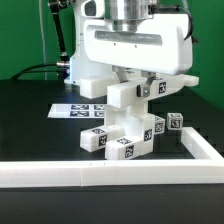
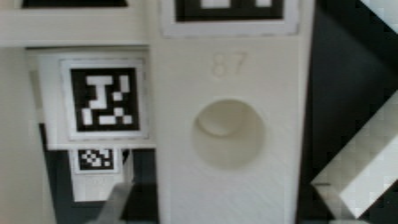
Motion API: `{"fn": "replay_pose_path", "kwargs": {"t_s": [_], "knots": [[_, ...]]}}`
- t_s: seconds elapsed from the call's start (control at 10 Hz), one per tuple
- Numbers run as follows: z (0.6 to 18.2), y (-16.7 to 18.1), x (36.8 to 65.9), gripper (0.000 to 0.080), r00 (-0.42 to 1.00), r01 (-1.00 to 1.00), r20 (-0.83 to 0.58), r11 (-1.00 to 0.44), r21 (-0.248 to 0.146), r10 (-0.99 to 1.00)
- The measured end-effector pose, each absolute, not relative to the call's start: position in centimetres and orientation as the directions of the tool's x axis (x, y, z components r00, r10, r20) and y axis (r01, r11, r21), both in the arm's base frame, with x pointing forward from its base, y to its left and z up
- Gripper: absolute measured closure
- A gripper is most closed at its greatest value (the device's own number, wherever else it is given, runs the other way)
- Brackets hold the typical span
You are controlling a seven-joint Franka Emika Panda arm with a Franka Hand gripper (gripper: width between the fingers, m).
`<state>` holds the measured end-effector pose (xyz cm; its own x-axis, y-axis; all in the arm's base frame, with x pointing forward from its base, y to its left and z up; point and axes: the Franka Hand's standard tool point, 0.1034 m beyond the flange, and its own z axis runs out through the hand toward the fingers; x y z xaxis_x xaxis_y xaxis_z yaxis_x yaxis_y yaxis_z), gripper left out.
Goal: Assemble chair
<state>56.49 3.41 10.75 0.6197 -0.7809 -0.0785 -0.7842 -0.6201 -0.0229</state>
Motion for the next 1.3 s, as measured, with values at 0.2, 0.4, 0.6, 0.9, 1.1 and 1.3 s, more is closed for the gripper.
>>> {"fn": "replay_pose_path", "kwargs": {"t_s": [0.2, 0.4, 0.6, 0.9, 1.1, 1.3], "knots": [[10.2, 3.3, 56.4, 0.0509, 0.632, -0.774, -0.078, -0.633, -0.018, -0.771], [10.2, 3.3, 56.4, 0.0509, 0.636, -0.771, -0.078, -0.637, -0.019, -0.768], [10.2, 3.3, 56.4, 0.0347, 0.636, -0.771, -0.079, -0.637, -0.018, -0.768], [10.2, 3.2, 56.4, 0.0161, 0.648, -0.761, -0.079, -0.648, -0.019, -0.758], [10.4, 3.2, 56.4, 0.0152, 0.652, -0.757, -0.078, -0.653, -0.022, -0.754], [12.0, 3.3, 56.5, 0.0150, 0.662, -0.749, -0.075, -0.661, -0.043, -0.746]]}}
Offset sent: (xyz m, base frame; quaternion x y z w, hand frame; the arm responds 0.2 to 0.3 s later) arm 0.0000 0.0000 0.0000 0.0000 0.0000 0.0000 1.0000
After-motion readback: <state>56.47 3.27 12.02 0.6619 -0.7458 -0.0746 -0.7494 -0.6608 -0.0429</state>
